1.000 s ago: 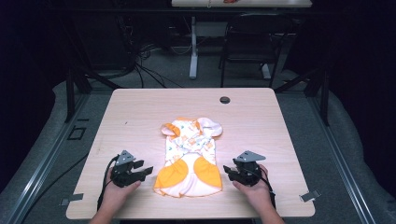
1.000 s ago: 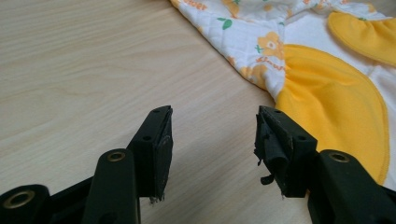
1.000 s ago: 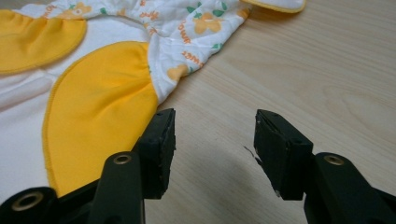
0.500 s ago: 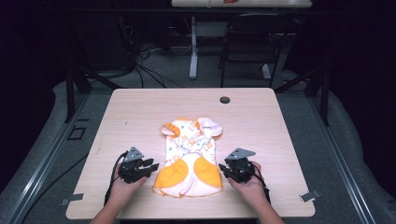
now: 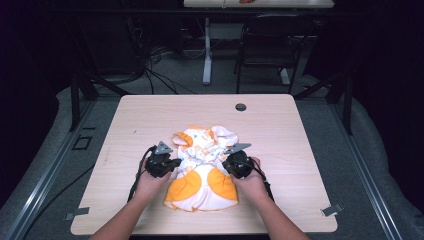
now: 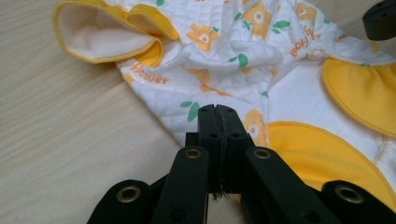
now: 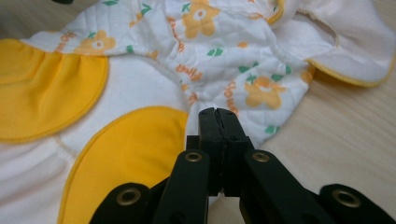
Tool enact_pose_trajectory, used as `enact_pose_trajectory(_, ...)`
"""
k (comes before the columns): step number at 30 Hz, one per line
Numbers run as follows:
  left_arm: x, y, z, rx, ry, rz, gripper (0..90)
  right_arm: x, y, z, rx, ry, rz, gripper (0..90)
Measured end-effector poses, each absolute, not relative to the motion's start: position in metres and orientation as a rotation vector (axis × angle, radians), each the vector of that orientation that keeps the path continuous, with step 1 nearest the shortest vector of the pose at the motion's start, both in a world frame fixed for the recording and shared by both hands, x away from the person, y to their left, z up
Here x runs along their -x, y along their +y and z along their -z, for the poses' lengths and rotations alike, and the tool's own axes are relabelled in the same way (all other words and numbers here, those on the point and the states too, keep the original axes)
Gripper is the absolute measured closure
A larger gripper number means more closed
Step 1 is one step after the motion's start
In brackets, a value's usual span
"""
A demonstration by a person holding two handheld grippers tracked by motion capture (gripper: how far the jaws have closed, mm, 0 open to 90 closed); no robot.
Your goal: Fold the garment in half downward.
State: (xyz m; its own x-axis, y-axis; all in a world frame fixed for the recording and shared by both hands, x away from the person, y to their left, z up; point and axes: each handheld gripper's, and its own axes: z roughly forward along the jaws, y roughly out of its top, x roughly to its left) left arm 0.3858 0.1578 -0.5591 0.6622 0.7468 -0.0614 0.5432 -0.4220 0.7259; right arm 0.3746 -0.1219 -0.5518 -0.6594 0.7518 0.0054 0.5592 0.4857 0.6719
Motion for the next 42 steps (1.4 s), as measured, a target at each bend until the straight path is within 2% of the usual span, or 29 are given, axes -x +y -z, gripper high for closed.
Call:
enact_pose_trajectory(10, -0.404, 0.142, 0.568, -2.18, 1.0, -0.315, 90.0, -0.399, -0.11, 0.558, -1.136, 2.459, -0.845, 90.0)
enact_pose_trajectory(19, -0.406, 0.14, 0.574, -2.206, 1.0, -0.307, 90.0, -0.404, -0.112, 0.565, -1.162, 2.48, -0.796, 90.0)
enact_pose_trajectory(33, -0.392, 0.138, 0.572, -2.264, 0.939, -0.313, 90.0, -0.389, -0.119, 0.566, -1.113, 2.52, -0.829, 90.0)
enact_pose_trajectory(42, -0.375, 0.141, 0.573, -2.258, 0.916, -0.245, 90.0, -0.374, -0.124, 0.565, -1.084, 2.551, -0.831, 90.0)
